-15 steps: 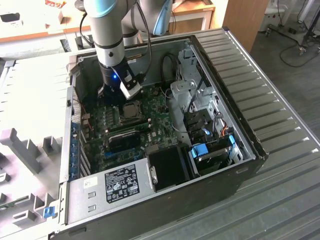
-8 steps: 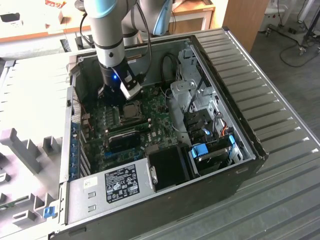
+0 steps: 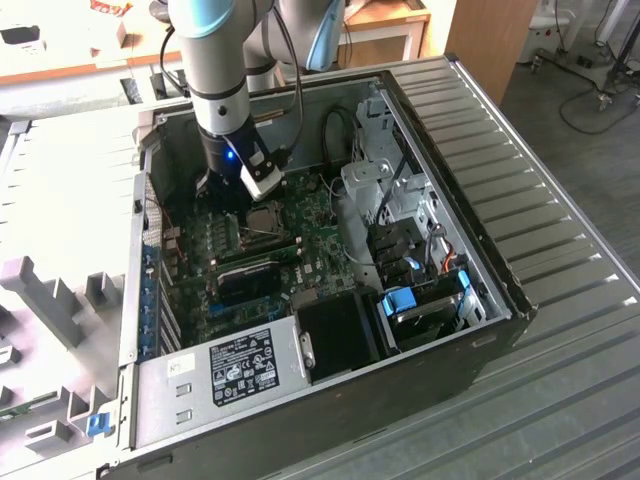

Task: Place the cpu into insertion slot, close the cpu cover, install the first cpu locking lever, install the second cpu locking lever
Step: 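Close the cpu cover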

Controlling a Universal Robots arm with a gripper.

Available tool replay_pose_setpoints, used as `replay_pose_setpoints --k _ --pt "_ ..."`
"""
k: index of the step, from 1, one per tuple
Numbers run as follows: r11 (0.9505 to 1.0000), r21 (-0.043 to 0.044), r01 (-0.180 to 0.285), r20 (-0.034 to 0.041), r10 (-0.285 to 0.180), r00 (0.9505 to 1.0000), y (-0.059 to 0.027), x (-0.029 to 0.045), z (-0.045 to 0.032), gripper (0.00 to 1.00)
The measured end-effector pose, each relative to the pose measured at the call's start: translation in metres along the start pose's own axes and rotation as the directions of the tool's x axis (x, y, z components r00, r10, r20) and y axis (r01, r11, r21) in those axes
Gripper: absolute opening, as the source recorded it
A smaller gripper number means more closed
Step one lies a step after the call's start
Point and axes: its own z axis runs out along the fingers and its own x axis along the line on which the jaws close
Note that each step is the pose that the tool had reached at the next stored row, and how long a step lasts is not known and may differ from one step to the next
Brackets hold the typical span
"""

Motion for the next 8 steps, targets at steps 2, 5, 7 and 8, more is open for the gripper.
replay_pose_setpoints --k 2,5,7,8 --pt "1.0 -0.0001 0.0 0.0001 0.0 1.0 0.0 0.0 0.0 0.1" --pt "1.0 -0.0002 0.0 0.0002 0.0 1.0 0.0 0.0 0.0001 0.1" --pt "1.0 -0.0002 0.0 0.0002 0.0 1.0 0.0 0.0 0.0001 0.1" --pt "1.0 -0.0002 0.0 0.0002 0.0 1.0 0.0 0.0 0.0001 0.1"
